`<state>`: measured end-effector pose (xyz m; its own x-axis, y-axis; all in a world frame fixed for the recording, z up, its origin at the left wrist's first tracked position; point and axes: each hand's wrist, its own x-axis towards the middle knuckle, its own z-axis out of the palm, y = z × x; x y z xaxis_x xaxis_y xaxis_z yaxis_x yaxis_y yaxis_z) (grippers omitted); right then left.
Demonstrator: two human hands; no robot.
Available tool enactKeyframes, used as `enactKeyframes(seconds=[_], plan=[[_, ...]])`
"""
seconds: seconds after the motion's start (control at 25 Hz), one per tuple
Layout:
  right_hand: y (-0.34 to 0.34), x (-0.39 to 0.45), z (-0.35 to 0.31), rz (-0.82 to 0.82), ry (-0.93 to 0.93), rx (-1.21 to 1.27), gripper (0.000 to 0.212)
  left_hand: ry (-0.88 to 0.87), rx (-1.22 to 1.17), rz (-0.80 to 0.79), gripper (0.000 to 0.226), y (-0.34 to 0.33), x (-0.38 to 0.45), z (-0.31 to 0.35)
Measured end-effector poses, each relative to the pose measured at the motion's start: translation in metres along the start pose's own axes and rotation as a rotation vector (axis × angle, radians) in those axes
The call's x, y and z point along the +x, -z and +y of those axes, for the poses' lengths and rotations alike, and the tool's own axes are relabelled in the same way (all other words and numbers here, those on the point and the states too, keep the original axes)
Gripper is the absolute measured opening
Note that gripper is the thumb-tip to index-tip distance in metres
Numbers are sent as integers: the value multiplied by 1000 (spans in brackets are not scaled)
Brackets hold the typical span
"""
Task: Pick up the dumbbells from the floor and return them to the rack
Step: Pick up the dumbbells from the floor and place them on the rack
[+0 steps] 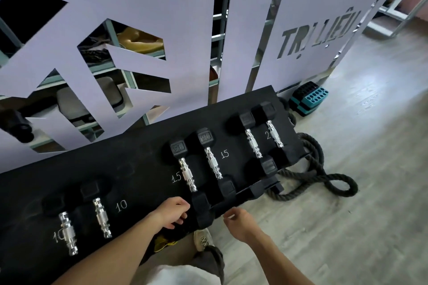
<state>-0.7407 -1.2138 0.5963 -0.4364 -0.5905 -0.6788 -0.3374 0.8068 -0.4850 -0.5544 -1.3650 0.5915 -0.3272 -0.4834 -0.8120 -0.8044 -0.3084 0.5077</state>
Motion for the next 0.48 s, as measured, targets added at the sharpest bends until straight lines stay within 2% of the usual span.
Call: enactKeyframes(seconds=[0.08,0.28,0.48], plan=[[16,29,-7,-18,-8,-23,20,22,-64,44,24,1,24,15],[42,92,-40,-89,-1,-134,30,36,-213,139,74,13,70,44],[47,147,-81,-135,25,-170,52,55,-265,82,77,29,89,57]])
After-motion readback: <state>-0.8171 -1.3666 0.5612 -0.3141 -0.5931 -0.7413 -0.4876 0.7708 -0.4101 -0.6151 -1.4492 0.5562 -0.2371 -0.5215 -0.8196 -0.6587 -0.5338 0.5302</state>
